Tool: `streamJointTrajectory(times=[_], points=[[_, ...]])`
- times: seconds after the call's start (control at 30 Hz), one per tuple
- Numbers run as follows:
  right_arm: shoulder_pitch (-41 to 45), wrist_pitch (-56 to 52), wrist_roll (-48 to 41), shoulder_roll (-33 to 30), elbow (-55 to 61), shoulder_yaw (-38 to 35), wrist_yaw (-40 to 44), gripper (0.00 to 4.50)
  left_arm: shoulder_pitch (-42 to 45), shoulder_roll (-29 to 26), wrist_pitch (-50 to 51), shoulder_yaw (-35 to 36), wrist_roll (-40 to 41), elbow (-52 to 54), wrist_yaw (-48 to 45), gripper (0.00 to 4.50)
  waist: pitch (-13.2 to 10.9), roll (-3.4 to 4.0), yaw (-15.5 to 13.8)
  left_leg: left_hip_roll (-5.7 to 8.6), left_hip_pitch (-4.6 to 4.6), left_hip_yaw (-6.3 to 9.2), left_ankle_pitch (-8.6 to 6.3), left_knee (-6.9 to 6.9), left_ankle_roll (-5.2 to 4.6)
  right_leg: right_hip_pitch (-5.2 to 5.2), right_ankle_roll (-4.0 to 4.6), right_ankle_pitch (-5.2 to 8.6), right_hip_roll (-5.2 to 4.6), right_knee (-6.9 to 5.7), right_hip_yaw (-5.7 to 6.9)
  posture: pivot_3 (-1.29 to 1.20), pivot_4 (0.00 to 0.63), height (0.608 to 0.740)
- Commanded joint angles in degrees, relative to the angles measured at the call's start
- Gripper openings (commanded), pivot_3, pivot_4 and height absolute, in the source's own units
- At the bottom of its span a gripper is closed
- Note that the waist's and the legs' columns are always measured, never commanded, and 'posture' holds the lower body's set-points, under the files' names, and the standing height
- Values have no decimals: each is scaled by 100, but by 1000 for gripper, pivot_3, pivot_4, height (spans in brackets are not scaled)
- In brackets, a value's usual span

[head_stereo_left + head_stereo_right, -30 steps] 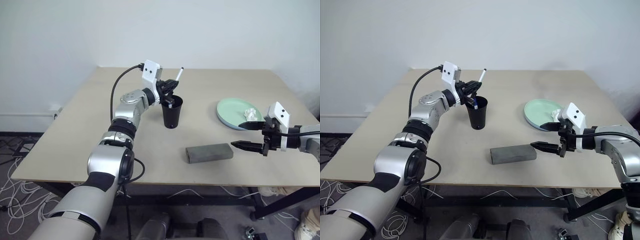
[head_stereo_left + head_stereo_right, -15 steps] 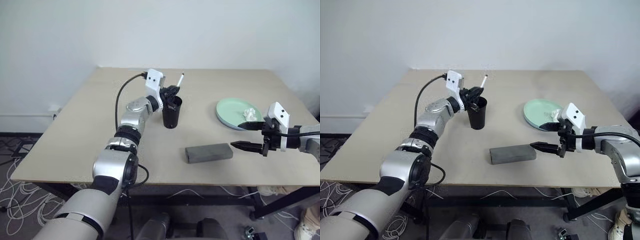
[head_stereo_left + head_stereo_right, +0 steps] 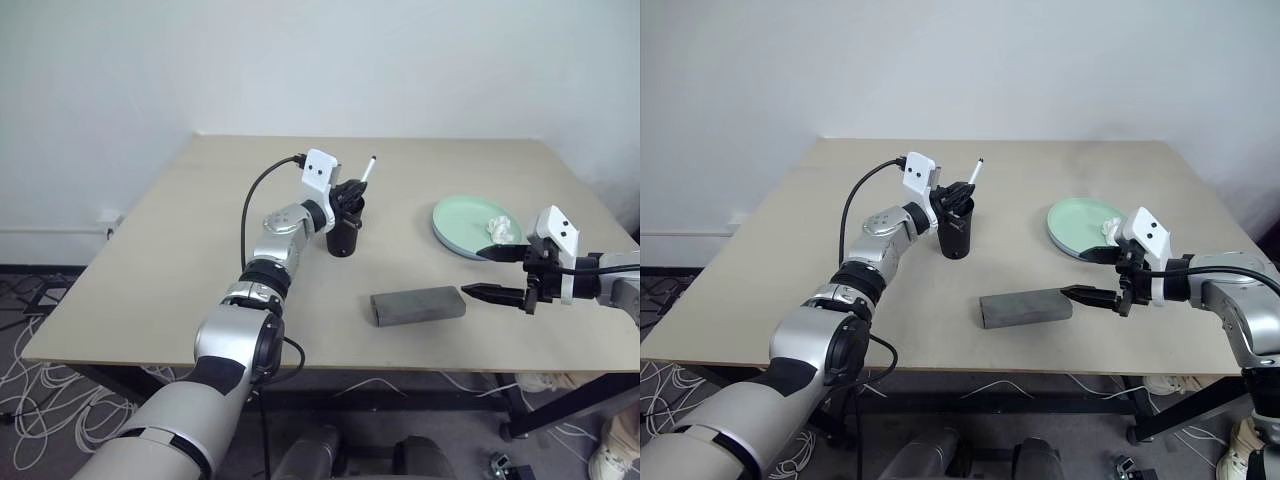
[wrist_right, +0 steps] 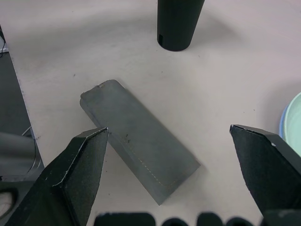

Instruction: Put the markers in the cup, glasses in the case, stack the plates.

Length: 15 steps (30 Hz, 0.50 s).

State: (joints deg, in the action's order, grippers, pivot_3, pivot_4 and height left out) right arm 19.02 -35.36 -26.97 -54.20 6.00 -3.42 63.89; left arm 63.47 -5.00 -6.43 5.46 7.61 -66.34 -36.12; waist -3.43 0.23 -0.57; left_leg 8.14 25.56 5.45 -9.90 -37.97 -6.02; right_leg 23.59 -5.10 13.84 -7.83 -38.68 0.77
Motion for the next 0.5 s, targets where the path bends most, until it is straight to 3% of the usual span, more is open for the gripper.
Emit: streamJointTrajectory(times=[0.03, 0.37, 0.5], points=[[67, 27, -70, -25, 134, -211, -20, 4500, 87, -35, -109, 52, -16, 44, 58, 48, 0, 0, 0, 0, 0, 0, 0, 0, 0, 0, 0, 0, 0, 0, 0, 0, 0, 692], [92, 20, -67, -23, 127, -195, -17, 4500, 129, -83, 24, 108, 10, -21, 153, 48, 1, 0, 0, 0, -1, 0, 0, 0, 0, 0, 0, 0, 0, 0, 1, 0, 0, 692], [106, 12, -65, -16, 129, -185, -25, 4500, 159, -92, 93, 146, 31, -41, 183, 1181, 1, 1, 0, 0, -2, 0, 0, 0, 0, -1, 0, 0, 0, -2, 1, 0, 0, 692]])
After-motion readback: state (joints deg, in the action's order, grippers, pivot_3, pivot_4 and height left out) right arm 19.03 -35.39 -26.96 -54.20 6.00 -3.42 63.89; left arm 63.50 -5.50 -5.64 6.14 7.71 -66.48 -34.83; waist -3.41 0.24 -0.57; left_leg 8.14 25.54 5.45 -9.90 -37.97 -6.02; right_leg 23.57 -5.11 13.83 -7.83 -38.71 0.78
